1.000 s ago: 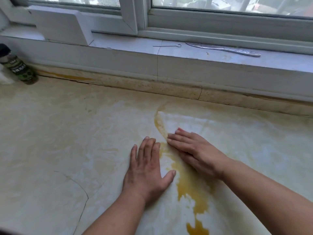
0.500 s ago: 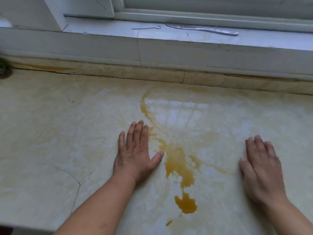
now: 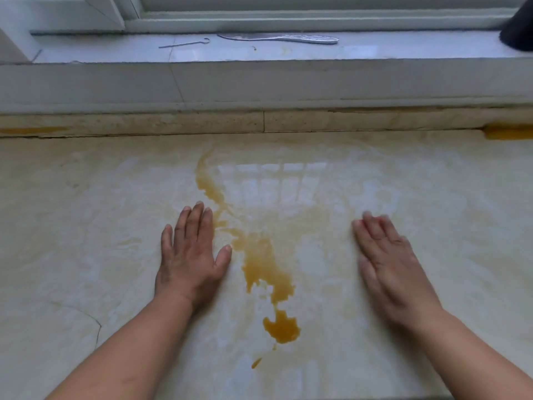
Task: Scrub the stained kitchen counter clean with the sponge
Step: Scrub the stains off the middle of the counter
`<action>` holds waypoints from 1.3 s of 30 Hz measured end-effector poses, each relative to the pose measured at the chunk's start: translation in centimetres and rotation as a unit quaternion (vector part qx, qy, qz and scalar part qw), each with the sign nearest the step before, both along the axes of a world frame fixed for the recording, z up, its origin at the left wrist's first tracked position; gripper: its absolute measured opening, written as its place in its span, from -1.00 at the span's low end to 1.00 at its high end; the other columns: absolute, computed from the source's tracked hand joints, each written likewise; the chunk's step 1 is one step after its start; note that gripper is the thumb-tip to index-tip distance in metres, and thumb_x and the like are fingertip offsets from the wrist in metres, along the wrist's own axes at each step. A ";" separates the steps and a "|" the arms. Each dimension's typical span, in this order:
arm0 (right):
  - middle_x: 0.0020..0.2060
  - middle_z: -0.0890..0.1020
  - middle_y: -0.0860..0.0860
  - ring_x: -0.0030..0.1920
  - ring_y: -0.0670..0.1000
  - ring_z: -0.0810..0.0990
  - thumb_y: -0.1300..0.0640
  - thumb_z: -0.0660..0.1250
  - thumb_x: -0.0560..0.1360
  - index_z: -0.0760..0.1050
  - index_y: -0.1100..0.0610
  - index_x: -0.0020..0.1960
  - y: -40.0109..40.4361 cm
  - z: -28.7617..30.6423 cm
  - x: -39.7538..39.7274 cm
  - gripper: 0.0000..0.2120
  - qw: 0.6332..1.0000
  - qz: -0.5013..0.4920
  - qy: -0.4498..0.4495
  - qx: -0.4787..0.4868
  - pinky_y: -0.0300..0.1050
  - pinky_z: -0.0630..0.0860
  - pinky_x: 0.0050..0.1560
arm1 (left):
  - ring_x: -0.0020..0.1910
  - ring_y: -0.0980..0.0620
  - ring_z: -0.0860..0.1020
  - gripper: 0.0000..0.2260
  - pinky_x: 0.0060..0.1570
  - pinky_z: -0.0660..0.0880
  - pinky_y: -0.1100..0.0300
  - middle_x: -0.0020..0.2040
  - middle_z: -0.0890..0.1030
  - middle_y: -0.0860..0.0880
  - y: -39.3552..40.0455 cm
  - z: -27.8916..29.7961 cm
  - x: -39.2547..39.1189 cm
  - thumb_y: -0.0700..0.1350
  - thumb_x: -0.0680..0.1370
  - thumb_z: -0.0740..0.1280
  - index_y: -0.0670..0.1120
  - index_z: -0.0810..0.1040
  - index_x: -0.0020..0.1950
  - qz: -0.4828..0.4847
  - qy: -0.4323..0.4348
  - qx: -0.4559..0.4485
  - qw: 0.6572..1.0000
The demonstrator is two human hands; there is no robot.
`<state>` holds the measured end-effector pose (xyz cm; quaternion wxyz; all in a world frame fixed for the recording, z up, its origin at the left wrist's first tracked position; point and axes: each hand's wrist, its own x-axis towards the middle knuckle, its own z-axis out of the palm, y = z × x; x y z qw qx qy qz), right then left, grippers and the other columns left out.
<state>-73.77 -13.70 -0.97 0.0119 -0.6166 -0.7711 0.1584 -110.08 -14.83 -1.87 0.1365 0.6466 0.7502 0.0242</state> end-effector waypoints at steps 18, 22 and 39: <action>0.58 -0.31 -0.22 0.56 -0.13 -0.40 -0.05 -0.10 0.64 -0.21 -0.12 0.63 -3.5 0.2 -6.8 -0.40 0.998 0.053 0.043 -0.010 0.05 -0.21 0.59 | 0.62 0.12 -0.38 -0.21 0.59 -0.31 -0.06 0.68 -0.30 0.08 -0.1 -0.4 -0.2 0.31 0.53 -0.19 0.00 -0.21 0.70 -0.006 0.019 -0.002 1.000; 0.60 -0.23 -0.20 0.56 -0.18 -0.35 -0.15 -0.19 0.55 -0.10 -0.09 0.64 -2.0 0.5 1.8 -0.34 0.994 -0.104 0.010 -0.020 0.09 -0.11 0.60 | 0.61 0.13 -0.41 -0.21 0.59 -0.31 -0.07 0.68 -0.32 0.09 -0.1 -0.4 -0.1 0.32 0.52 -0.21 0.00 -0.23 0.70 -0.007 0.023 0.001 1.000; 0.62 -0.27 -0.05 0.59 0.05 -0.35 -0.16 -0.02 0.65 -0.22 -0.03 0.64 12.3 0.8 -10.5 -0.34 0.999 0.028 0.035 -0.025 0.05 -0.24 0.57 | 0.67 0.09 -0.22 -0.25 0.58 -0.22 -0.04 0.71 -0.17 0.08 -0.3 -2.0 -0.7 0.27 0.57 -0.02 -0.03 -0.04 0.71 -0.013 0.032 0.044 0.998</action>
